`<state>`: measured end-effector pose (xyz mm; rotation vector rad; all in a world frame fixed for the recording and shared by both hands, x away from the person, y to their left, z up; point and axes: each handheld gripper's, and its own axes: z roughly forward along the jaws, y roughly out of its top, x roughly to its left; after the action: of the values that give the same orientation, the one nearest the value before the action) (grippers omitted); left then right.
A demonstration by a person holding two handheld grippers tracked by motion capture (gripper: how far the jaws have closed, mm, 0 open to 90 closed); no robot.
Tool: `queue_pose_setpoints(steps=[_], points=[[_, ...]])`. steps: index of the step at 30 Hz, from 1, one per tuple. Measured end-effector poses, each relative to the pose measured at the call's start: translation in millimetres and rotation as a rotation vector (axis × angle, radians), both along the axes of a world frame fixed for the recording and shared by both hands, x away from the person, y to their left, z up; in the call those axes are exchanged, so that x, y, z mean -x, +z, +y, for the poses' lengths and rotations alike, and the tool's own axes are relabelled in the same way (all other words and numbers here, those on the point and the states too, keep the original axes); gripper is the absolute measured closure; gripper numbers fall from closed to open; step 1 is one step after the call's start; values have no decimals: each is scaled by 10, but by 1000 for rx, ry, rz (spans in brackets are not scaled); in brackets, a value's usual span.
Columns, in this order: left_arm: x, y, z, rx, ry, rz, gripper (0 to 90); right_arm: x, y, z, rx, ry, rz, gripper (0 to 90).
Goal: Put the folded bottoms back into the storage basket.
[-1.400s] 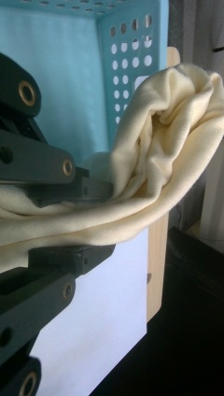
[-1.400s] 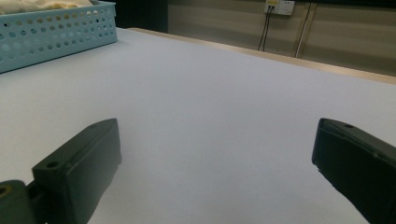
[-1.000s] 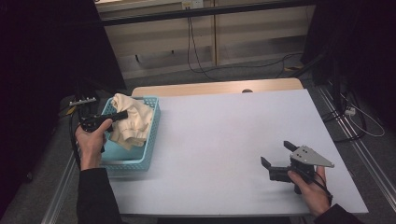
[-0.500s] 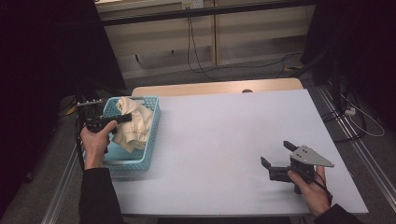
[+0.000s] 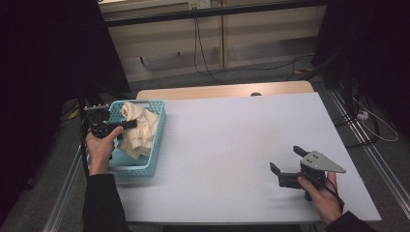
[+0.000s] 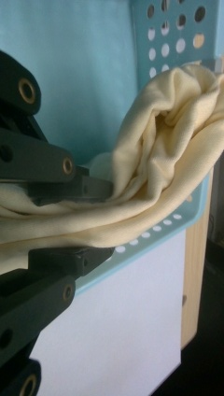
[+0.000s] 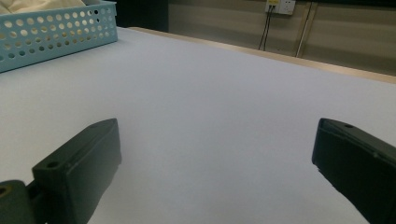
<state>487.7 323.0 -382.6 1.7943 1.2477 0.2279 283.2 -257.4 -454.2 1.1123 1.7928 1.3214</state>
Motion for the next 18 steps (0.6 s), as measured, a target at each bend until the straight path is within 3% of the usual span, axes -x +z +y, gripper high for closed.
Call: queue_pose_setpoints(steps=[10,18], points=[[-8,-47,28,3,16,17,721,2,1,-2,-1,-1,0,10],[-23,-90,46,-35,24,27,719,3,3,-2,-2,-2,-1,10]])
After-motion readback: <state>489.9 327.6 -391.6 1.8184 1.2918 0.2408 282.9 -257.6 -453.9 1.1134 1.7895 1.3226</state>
